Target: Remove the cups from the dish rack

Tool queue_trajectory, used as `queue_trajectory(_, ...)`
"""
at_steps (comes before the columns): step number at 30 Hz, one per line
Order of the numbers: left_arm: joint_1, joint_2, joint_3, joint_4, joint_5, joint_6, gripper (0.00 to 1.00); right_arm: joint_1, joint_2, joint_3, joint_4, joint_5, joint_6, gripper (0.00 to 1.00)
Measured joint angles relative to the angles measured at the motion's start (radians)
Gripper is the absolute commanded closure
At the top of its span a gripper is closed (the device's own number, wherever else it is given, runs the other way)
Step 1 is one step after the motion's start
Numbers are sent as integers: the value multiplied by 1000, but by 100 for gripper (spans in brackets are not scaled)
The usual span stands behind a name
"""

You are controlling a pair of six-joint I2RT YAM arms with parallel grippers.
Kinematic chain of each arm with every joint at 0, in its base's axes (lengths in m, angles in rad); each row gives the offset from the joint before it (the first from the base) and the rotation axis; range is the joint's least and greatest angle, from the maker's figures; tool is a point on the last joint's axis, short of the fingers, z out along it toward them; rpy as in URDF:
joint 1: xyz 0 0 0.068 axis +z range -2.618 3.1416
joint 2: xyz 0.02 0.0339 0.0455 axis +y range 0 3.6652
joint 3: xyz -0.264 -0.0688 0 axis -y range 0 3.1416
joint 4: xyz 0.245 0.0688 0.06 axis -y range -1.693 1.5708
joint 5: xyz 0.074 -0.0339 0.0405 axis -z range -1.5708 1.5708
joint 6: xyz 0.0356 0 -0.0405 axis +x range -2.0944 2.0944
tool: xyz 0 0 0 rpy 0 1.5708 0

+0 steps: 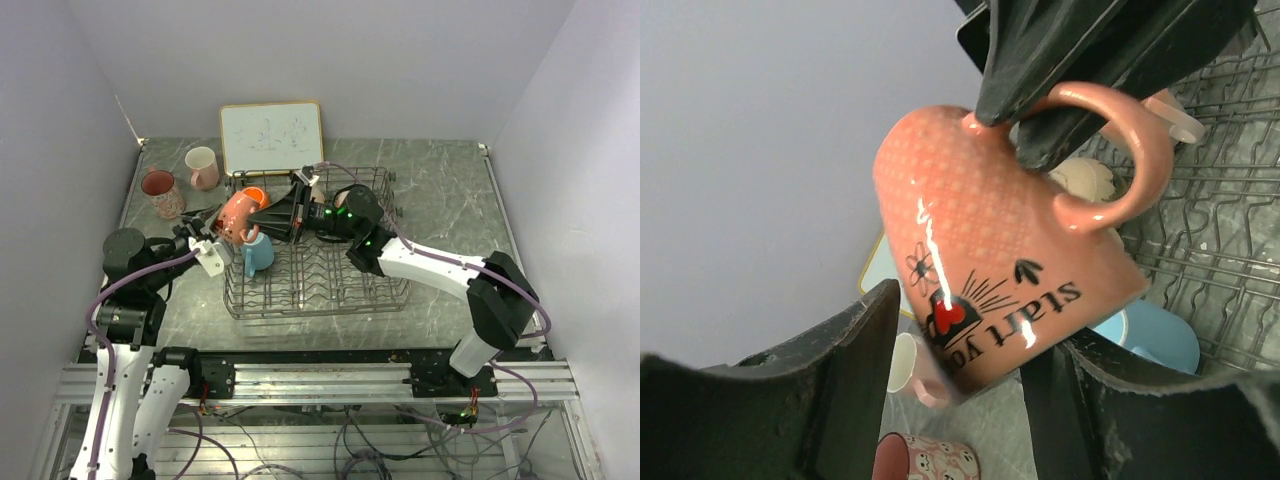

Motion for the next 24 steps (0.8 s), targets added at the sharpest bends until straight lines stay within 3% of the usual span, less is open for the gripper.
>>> queue_trajectory(3,1,-11,0,-1,-2,-26,51,8,31,26,19,0,21,100)
queue_trajectory(7,4,-23,0,14,-26,-45,76,14,34,32,27,-2,54,100)
queue_trajectory(10,6,-34,1,35,-37,-44,92,15,35,16,23,-9,79,90)
queue_trajectory(14,6,-36,19,-5,-55,-23,93,14,50,7,9,-22,76,52)
queue_trajectory(16,2,-9,37,-48,-77,-27,93,15,55,6,-17,-28,52,40)
queue_trajectory(20,-6,150,130,-148,-232,-60,93,-10,50,3,-144,-39,-41,20)
queue_trajectory(24,-6,367,261,-246,-426,-107,93,-74,12,-8,-319,-14,-154,11)
